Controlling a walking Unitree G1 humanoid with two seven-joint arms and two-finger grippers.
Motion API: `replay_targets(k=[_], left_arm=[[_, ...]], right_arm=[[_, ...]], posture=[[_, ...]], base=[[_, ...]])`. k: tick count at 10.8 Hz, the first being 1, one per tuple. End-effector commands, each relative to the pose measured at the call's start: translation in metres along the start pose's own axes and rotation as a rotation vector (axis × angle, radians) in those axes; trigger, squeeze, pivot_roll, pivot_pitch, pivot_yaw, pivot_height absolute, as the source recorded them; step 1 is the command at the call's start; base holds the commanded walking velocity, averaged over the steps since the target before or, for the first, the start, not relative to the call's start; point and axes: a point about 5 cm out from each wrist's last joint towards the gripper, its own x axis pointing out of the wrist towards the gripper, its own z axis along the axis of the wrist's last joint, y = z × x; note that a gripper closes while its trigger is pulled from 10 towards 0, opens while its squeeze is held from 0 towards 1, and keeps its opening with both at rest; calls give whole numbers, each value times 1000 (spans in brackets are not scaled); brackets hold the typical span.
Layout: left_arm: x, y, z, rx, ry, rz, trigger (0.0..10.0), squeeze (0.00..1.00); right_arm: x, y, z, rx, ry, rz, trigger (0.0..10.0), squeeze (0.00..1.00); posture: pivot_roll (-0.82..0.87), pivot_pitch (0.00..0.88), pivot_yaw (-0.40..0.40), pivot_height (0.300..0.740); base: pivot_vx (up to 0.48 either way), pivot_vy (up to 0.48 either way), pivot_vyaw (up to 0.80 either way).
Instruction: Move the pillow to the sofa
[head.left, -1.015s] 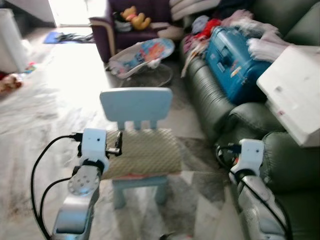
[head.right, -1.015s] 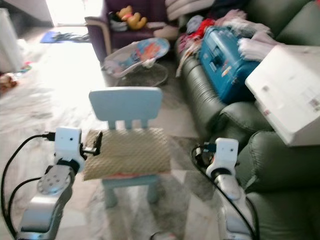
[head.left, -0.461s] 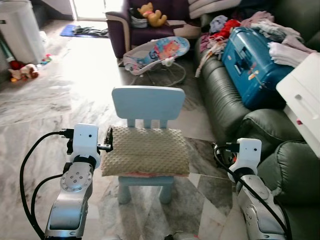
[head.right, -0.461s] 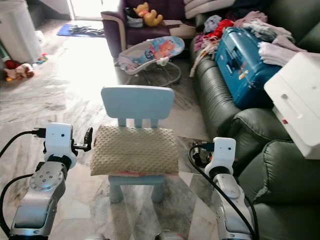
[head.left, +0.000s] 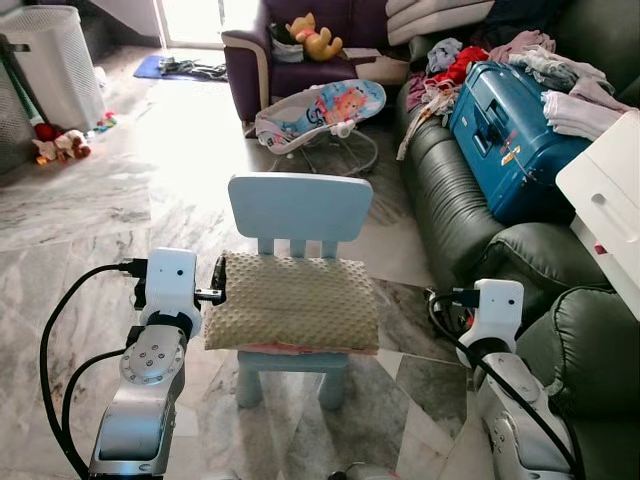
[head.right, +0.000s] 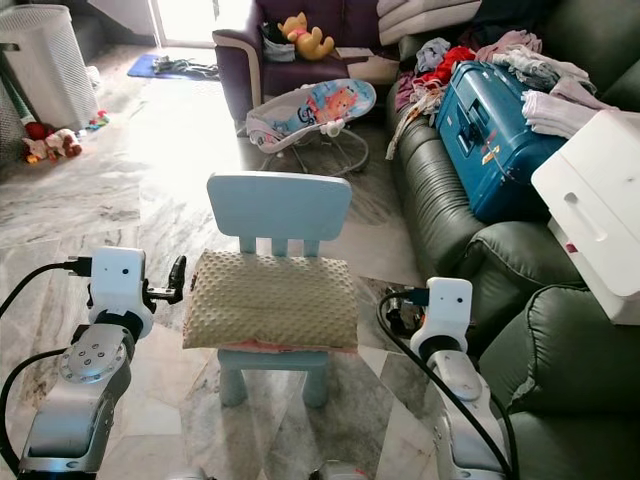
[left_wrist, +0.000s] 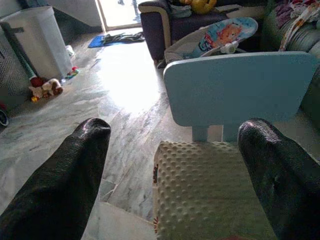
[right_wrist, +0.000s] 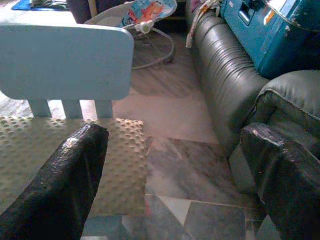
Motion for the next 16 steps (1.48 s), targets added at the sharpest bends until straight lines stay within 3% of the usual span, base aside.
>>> replay_targets(k=[1,16], left_arm=[[1,0,0,-3,-3,-2,10000,0],[5,-4,3,-12,-13,-24,10000,0]], right_arm=[[-1,-2,6,-11,-21,-4,10000,0],[3,-2,10,-12,-36,-2,10000,0]], posture=[[-3,0,-49,740],[-6,0,-46,740]], base=[[345,0,0],[308,0,0]])
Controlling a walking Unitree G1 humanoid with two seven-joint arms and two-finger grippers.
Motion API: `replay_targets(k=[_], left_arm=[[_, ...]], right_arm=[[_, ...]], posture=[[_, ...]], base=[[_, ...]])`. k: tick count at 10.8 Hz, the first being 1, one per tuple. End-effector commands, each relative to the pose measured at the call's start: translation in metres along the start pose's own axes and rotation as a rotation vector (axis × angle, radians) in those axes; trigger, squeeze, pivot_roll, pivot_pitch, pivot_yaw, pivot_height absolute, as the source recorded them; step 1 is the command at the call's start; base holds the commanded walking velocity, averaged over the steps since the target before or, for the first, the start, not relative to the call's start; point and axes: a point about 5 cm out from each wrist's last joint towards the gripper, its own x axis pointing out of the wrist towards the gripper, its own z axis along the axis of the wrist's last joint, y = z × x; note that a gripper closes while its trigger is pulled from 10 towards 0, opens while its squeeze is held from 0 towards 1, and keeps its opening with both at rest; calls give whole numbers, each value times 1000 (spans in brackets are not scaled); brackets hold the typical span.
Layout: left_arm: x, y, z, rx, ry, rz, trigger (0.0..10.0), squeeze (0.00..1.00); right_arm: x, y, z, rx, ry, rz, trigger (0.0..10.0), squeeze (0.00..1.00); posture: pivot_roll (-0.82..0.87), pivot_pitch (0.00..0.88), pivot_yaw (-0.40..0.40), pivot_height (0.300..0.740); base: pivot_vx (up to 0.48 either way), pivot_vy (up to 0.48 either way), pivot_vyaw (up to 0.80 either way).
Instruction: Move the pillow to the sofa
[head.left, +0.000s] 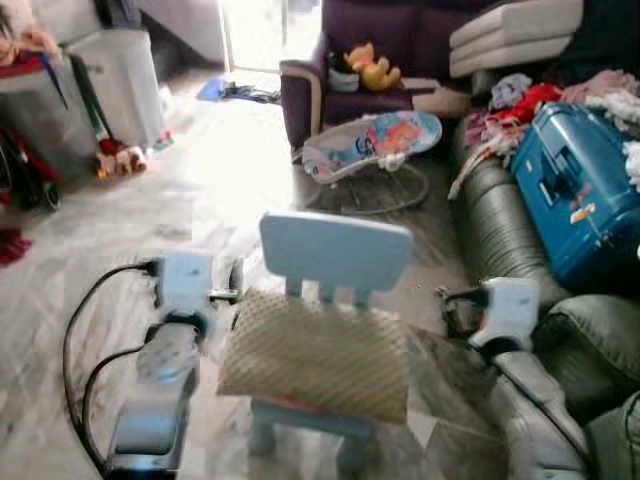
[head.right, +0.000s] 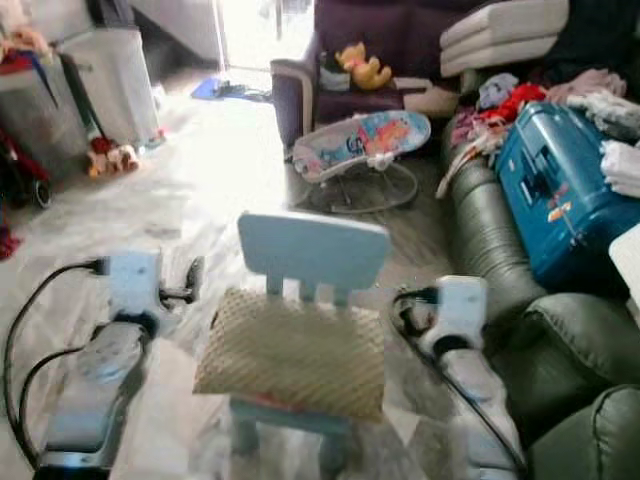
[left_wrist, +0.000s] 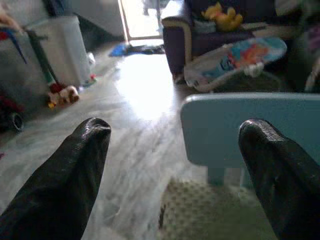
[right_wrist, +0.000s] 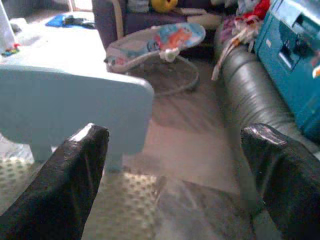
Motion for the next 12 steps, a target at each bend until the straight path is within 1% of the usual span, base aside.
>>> replay_targets(k=[1,3,4,5,6,8,9,11,12], left_arm=[[-1,8,-2,7,7,32,10000,0],[-1,6,-4,-3,19,28,10000,0],[-1,6,-5,7,30,27,10000,0],[-1,6,-6,4,35,18,10000,0],[-2,4,-9,17,47,-9,10000,0],[-2,4,-9,21,49,-9,10000,0],[-2,5,-8,18,48,-7,10000,0],[-3,6,-10,-30,68,6,10000,0],[-4,6,-12,-14,72,-4,10000,0]], right_arm=[[2,8,4,6,-16,21,10000,0],[2,8,4,6,-16,22,10000,0],[3,7,5,9,-19,17,10000,0],[2,7,5,25,-17,9,10000,0],[1,6,6,76,-27,-14,10000,0],[-2,8,4,69,-22,-13,10000,0],[-1,7,4,74,-16,-16,10000,0],[-3,7,3,75,-14,-13,10000,0],[-4,8,2,82,-15,-12,10000,0]], posture=[[-6,0,-46,740],[-5,0,-49,740],[-4,0,-49,740],[-4,0,-48,740],[-2,0,-46,740],[-4,0,-43,740],[-5,0,-41,740],[-3,0,-45,740],[-2,0,-45,740]], base=[[0,0,0],[0,0,0],[0,0,0],[0,0,0],[0,0,0],[0,0,0],[0,0,-800],[0,0,-800],[0,0,0]])
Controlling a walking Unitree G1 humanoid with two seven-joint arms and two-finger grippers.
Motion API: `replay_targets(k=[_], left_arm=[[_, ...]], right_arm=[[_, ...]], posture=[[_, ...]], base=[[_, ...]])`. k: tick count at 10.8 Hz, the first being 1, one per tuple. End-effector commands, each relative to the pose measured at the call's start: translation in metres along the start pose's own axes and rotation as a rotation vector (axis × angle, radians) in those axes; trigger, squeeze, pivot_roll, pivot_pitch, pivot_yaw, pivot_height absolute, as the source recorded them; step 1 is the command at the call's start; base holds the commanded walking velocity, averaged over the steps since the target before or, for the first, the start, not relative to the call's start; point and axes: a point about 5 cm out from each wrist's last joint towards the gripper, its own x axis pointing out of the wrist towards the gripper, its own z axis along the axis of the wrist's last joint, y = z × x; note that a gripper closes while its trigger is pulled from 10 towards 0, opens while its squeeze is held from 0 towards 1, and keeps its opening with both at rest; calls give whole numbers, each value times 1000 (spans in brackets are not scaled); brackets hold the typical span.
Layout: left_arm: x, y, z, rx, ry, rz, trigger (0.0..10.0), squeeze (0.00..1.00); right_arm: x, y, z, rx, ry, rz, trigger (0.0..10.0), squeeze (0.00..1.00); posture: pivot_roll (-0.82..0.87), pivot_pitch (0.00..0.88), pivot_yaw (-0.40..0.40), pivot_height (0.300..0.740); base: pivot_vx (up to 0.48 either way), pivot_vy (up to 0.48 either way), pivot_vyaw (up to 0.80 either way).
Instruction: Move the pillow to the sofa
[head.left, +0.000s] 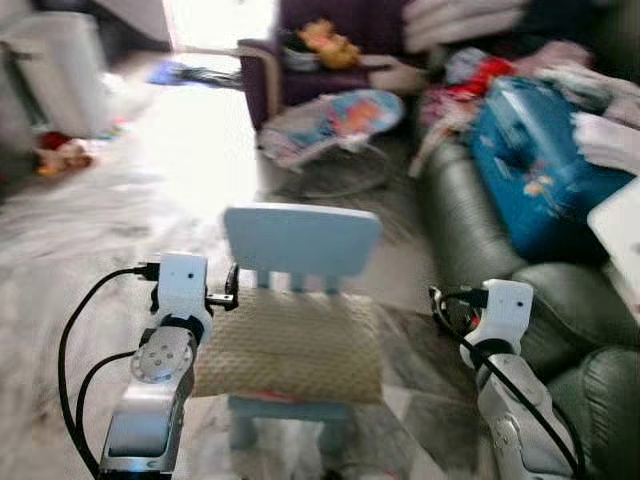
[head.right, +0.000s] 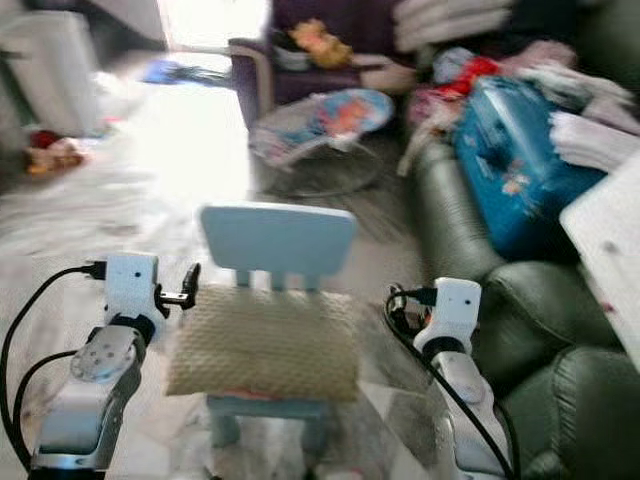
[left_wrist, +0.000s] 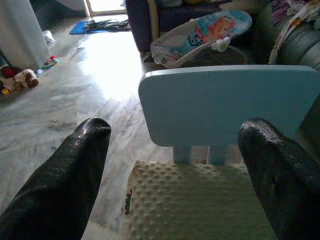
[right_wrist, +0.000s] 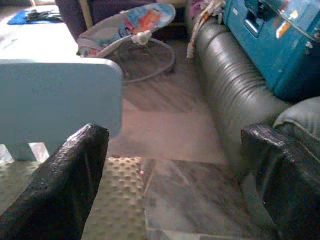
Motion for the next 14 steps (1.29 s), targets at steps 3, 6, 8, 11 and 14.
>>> replay_targets(k=[3,6,8,11,14], left_arm=[[-3,9,3,36,-6,58,10000,0],[-14,24,-2,64,-5,75,10000,0],[-14,24,0,77,-13,74,10000,0],[-17,23,-1,72,-29,62,10000,0],[-37,26,-13,80,-15,48,10000,0]], right_arm=[[0,3,8,3,-26,15,10000,0],[-4,2,9,26,-44,14,10000,0],[-3,2,10,21,-46,17,10000,0],[-8,2,10,16,-51,33,10000,0],[-28,4,-7,-24,-6,75,10000,0]], posture=[[-5,5,-43,740],[3,14,-40,740],[5,15,-44,740],[-2,18,-45,740],[25,0,-73,740]], base=[[0,0,0],[0,0,0],[0,0,0],[0,0,0],[0,0,0]])
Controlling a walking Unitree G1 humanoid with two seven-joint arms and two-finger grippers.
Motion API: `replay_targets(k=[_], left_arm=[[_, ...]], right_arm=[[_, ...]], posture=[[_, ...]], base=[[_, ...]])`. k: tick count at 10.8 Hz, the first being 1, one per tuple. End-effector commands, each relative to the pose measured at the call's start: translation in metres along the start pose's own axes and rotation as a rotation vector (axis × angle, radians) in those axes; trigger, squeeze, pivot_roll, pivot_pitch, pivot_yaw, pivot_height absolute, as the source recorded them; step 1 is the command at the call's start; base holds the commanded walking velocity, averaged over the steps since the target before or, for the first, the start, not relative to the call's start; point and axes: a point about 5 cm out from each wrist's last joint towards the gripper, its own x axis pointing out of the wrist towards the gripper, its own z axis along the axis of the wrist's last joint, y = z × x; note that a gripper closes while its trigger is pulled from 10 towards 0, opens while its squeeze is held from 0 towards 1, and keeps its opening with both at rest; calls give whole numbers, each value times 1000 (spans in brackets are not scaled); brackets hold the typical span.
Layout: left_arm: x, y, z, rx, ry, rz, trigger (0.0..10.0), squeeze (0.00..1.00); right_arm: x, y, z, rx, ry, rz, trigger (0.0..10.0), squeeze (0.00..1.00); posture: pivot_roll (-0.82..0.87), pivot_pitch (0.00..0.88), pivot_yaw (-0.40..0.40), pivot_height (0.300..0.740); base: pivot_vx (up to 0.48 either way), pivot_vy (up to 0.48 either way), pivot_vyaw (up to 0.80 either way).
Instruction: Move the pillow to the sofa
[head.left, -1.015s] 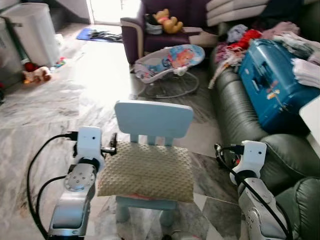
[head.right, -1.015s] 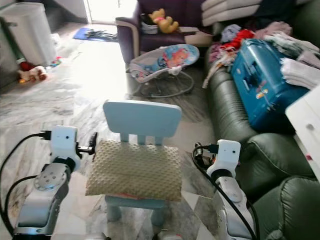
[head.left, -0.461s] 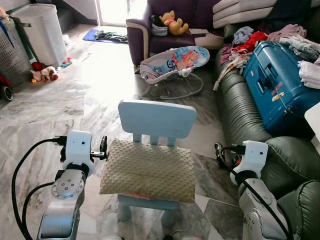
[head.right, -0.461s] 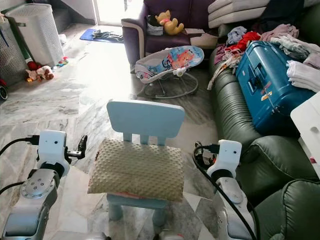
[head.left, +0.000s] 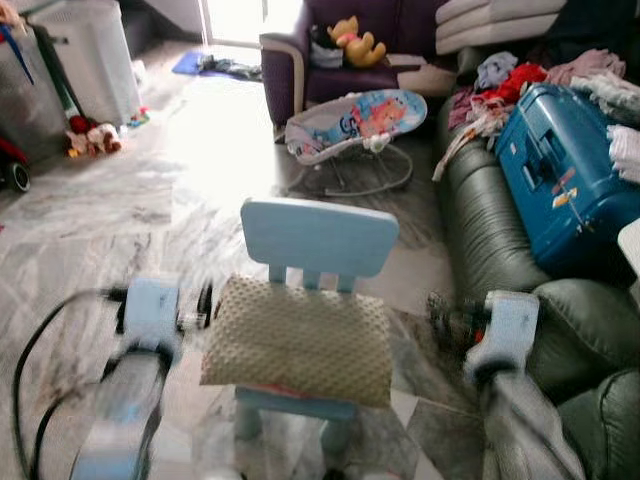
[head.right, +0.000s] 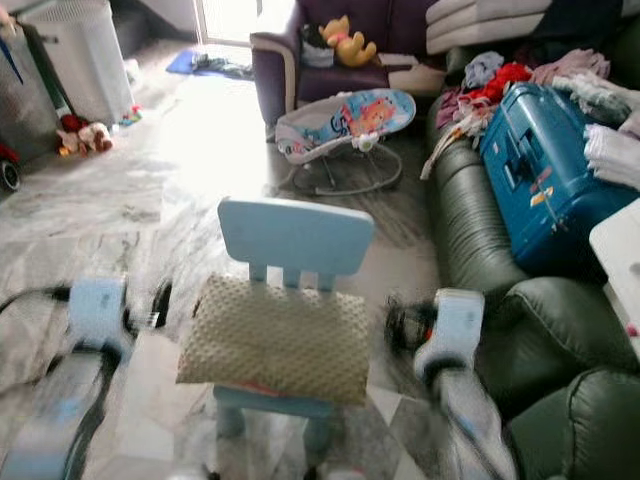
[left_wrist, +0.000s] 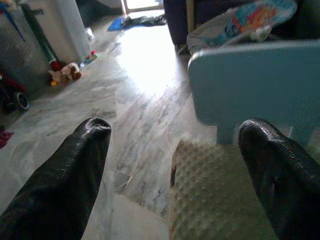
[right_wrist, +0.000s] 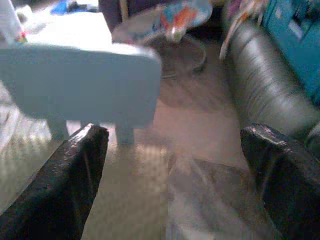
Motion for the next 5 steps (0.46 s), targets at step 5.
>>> replay_targets(k=[5], left_arm=[[24,19,6,70,5,75,10000,0]], right_arm=[[37,-20,24,-70,-78,-41,10000,0]], posture=[[78,0,-88,740]], base=[[0,0,0]])
